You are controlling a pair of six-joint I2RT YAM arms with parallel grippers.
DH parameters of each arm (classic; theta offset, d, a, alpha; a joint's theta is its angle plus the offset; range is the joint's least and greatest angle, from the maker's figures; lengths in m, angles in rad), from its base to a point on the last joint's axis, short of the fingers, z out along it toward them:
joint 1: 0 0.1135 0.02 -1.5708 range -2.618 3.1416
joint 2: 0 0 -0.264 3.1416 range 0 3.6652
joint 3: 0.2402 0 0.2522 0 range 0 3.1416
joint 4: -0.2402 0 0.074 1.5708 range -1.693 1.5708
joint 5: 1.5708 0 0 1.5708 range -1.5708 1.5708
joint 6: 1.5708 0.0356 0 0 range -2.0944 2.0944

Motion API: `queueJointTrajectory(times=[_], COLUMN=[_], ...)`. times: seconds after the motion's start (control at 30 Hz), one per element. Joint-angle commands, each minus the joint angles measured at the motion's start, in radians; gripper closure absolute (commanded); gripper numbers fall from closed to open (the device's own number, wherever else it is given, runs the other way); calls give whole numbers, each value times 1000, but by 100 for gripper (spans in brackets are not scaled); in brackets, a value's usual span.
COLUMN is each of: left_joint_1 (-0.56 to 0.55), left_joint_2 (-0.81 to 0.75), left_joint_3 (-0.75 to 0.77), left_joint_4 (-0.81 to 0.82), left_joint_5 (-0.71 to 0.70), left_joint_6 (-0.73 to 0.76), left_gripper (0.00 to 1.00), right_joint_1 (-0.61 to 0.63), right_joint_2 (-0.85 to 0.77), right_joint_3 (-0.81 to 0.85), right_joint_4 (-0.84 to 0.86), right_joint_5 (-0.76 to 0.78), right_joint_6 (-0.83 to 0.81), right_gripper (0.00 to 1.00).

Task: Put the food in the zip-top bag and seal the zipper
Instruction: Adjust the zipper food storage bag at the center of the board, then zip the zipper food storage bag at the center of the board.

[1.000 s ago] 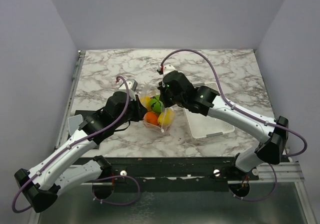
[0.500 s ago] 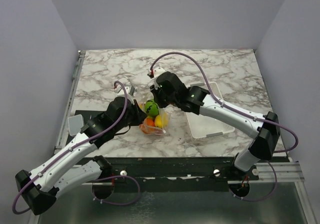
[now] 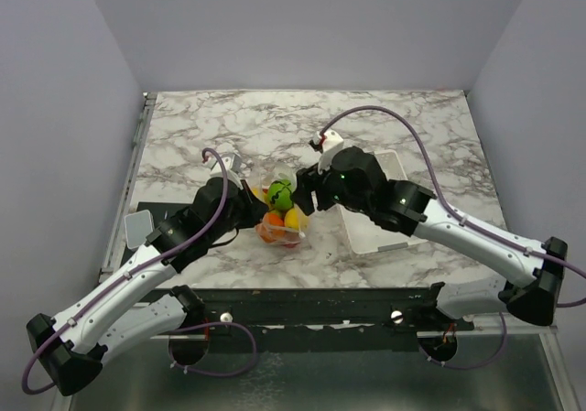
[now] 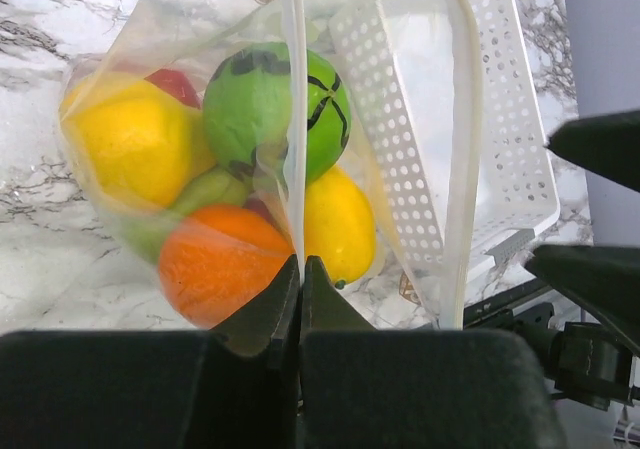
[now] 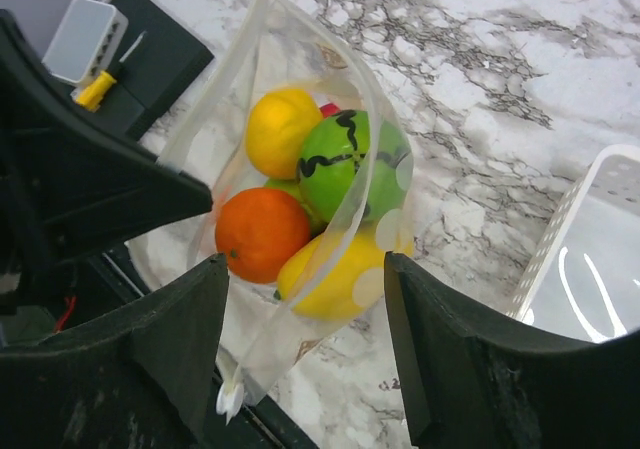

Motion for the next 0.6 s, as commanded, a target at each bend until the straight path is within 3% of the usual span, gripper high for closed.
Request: queueJointTrajectory(times=[0.0,0.27,0.57], left_joint_1=[0,2,2], left_joint_2=[-6,4,11], left_joint_3=[-6,-8,-11], left_joint_4=[39,50,58], left_joint_5=[-24,-19,-8], left_joint_6=[-22,-25,-28], left_gripper=[100,100,100], right_joint_1=[28,109,308], right_joint_2=[-115,-252,-282], right_joint_3=[-94,-281,-458], right_joint_4=[91,179,319], right_joint_5=[-38,-41,235], right_joint_6=[51,80,49], right_gripper=[31,27,24])
